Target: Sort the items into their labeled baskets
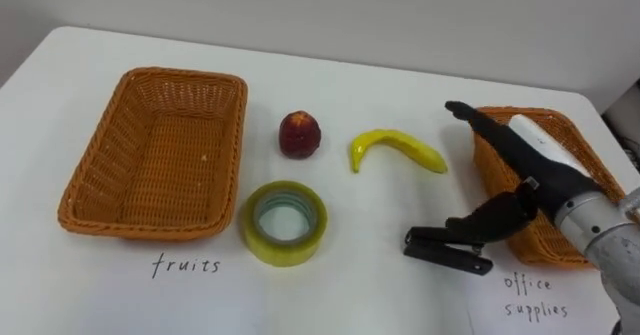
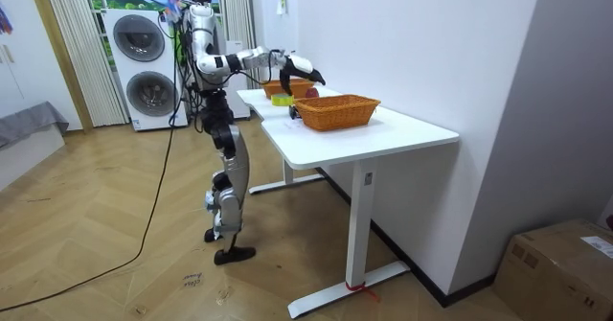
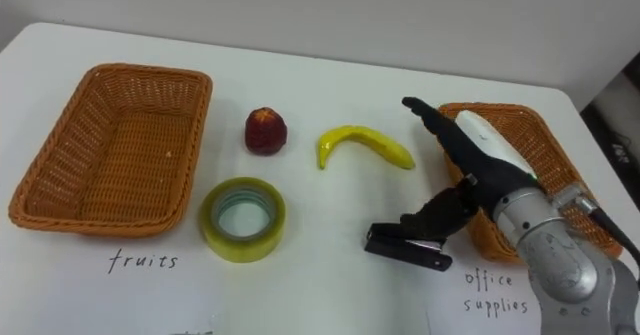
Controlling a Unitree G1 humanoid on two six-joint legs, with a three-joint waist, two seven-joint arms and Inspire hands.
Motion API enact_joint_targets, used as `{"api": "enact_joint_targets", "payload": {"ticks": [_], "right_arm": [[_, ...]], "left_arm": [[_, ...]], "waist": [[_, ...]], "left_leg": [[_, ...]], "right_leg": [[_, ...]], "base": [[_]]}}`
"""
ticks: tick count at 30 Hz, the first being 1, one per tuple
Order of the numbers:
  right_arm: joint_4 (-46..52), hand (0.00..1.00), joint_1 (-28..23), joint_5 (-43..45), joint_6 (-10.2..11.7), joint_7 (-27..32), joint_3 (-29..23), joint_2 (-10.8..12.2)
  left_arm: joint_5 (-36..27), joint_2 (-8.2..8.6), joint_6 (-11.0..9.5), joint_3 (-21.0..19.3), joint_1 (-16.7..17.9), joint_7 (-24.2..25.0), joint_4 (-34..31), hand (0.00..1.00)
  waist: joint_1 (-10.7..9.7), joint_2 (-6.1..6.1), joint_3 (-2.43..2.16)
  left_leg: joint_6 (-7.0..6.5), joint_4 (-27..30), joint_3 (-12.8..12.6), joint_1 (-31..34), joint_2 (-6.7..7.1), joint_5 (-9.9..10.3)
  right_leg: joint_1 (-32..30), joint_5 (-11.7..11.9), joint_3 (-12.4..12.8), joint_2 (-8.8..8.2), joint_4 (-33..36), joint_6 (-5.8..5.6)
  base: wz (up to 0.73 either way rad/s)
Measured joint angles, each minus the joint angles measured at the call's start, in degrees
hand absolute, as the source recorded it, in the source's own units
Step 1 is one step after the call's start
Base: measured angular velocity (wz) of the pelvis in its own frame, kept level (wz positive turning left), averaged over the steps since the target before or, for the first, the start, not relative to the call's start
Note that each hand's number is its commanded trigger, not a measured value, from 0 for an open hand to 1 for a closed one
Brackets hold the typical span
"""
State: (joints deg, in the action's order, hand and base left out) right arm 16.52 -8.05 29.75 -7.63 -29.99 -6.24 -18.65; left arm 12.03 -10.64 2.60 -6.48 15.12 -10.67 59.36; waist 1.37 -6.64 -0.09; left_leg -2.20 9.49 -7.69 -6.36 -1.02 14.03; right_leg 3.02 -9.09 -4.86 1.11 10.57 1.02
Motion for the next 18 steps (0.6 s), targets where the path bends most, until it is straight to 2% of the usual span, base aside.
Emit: {"api": "enact_joint_targets", "payload": {"ticks": [3, 7, 18], "right_arm": [[-4.1, 0.00, 0.0, -0.3, 0.0, -1.5, 1.8, 0.0], [-5.8, 0.00, -0.1, -0.2, -1.8, -3.4, 3.9, 0.0], [-5.9, 0.00, -0.1, -0.2, -2.5, -6.5, 4.6, 0.0]], "left_arm": [[-0.1, -0.24, 0.0, 0.0, -1.0, 0.0, -0.1, 0.00], [-0.1, -0.41, 0.0, 0.0, -1.7, 0.0, -0.3, 0.00], [-0.1, -0.44, 0.0, 0.0, -1.9, 0.0, -1.0, 0.00]], "waist": [[0.5, -0.18, 0.17], [0.6, -0.02, 0.38], [0.7, 0.01, 0.33]], "left_leg": [[0.04, 0.0, 0.0, -0.1, -0.02, 0.0], [0.02, -0.3, 0.0, 0.1, 0.02, 0.0], [0.02, -0.1, 0.0, 0.1, 0.00, 0.0]], "right_leg": [[0.1, 0.0, 0.0, -0.01, -0.1, 0.01], [-0.1, 0.0, 0.0, -0.03, -0.1, -0.03], [-0.1, 0.1, 0.0, -0.01, 0.0, 0.01]], "base": [[0.00], [0.00], [0.00]]}}
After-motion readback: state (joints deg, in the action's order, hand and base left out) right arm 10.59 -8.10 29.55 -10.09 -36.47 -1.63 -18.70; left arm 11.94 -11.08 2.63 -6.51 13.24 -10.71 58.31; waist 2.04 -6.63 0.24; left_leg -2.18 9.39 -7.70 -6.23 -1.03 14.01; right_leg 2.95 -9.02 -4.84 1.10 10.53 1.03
